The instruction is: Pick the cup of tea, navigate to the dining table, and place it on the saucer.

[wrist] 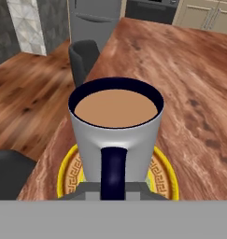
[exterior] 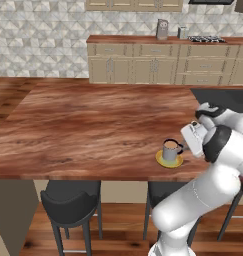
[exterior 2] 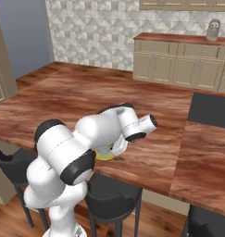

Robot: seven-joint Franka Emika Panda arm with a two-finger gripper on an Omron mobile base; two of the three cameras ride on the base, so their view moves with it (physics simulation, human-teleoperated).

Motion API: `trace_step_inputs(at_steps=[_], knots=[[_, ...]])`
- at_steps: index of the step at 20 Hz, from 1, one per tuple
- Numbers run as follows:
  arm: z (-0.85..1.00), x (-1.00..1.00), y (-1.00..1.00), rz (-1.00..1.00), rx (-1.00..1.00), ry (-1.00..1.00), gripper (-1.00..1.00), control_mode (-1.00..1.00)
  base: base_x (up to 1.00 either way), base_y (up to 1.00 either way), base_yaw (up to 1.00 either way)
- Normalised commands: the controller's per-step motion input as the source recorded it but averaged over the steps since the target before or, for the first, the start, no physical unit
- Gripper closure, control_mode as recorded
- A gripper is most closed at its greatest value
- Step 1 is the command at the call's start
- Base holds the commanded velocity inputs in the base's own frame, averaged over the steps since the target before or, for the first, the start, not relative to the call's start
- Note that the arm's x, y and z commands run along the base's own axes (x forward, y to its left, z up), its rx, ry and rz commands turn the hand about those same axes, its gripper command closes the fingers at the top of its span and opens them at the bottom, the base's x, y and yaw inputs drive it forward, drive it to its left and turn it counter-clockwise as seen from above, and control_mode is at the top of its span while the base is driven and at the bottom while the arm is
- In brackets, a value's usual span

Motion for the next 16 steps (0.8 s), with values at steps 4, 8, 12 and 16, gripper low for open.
trace_step_inputs(at_steps=[4, 8, 12, 16], knots=[[-0.14, 0.05, -0.06, 0.03, 0.0, 0.0, 1.0, -1.0, 0.0, 0.0, 0.0], [-0.17, 0.0, -0.05, 0.02, 0.0, 0.0, 1.0, -1.0, 0.0, 0.0, 0.0], [-0.19, 0.0, -0.06, 0.02, 0.0, 0.0, 1.0, -1.0, 0.0, 0.0, 0.0], [-0.23, 0.01, 0.0, 0.01, 0.0, 0.0, 1.0, -1.0, 0.0, 0.0, 0.0]])
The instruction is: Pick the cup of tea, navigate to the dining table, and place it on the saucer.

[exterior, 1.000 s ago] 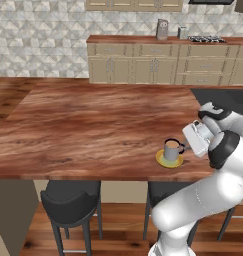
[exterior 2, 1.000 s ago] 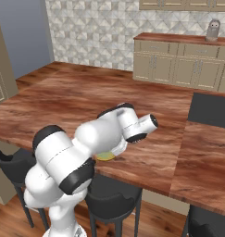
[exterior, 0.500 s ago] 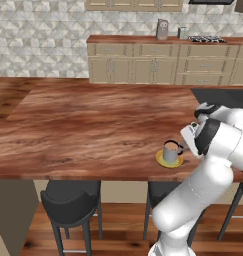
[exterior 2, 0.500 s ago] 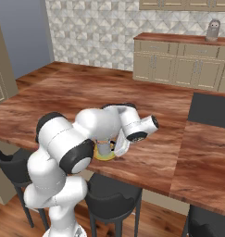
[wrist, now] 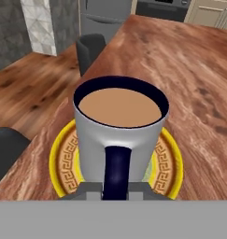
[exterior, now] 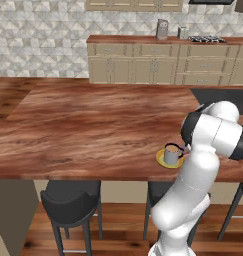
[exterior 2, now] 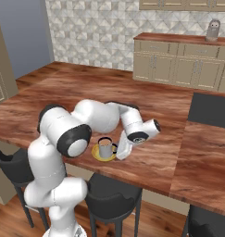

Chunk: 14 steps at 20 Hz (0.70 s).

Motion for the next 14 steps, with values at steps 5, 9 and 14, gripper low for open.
trace_step_inputs(at_steps=[5, 9, 14], knots=[[-0.21, 0.07, 0.0, 0.0, 0.0, 0.01, 1.0, -1.0, 0.0, 0.0, 0.0], [-0.16, 0.07, 0.0, 0.0, 0.0, 0.0, 1.0, -1.0, 0.0, 0.0, 0.0], [-0.06, 0.0, 0.0, 0.01, 0.0, 0.0, -1.0, -1.0, 0.0, 0.0, 0.0]])
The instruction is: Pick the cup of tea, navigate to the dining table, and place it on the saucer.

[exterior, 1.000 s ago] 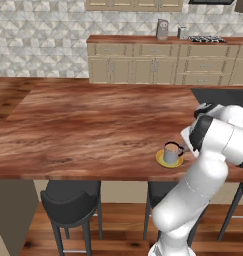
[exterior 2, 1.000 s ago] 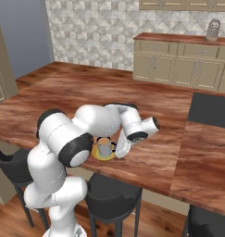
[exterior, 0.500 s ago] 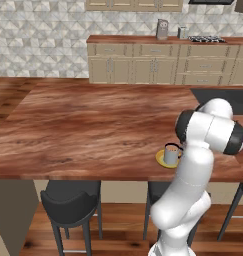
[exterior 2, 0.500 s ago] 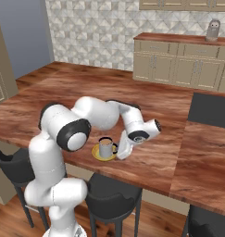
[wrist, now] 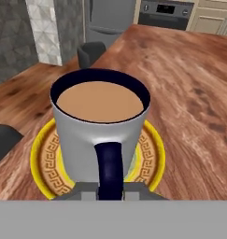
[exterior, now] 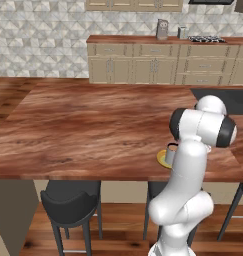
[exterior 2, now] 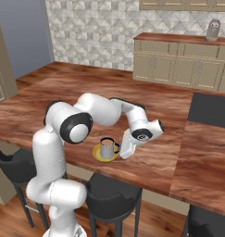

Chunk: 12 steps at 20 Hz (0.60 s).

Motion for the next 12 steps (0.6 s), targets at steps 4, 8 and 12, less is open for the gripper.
trace_step_inputs(at_steps=[4, 8, 12], knots=[[0.0, 0.0, 0.0, 0.01, 0.0, -0.02, -1.0, -1.0, 0.0, 0.0, 0.0], [0.0, 0.0, 0.0, 0.0, 0.0, -0.04, -1.0, -1.0, 0.0, 0.0, 0.0], [0.17, -0.12, -0.01, 0.0, 0.0, -0.04, -1.0, -1.0, 0.0, 0.0, 0.0]])
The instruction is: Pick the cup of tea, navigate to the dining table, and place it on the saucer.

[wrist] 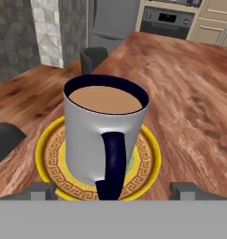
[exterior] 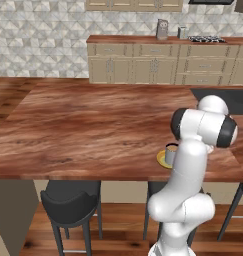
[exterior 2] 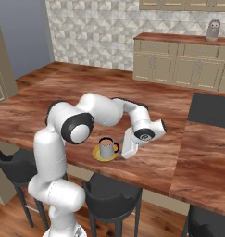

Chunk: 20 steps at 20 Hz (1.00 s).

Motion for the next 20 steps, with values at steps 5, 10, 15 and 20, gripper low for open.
trace_step_inputs(at_steps=[5, 10, 15, 20], knots=[[0.44, -0.36, -0.06, 0.0, 0.0, -0.08, -1.0, -1.0, 0.0, 0.0, 0.0], [0.57, -0.52, 0.0, -0.01, 0.0, -0.12, -1.0, -1.0, 0.0, 0.0, 0.0], [0.61, -0.6, 0.0, -0.05, 0.0, -0.07, -1.0, -1.0, 0.0, 0.0, 0.0], [0.73, -0.56, 0.0, -0.07, 0.0, -0.06, -1.0, -1.0, 0.0, 0.0, 0.0]])
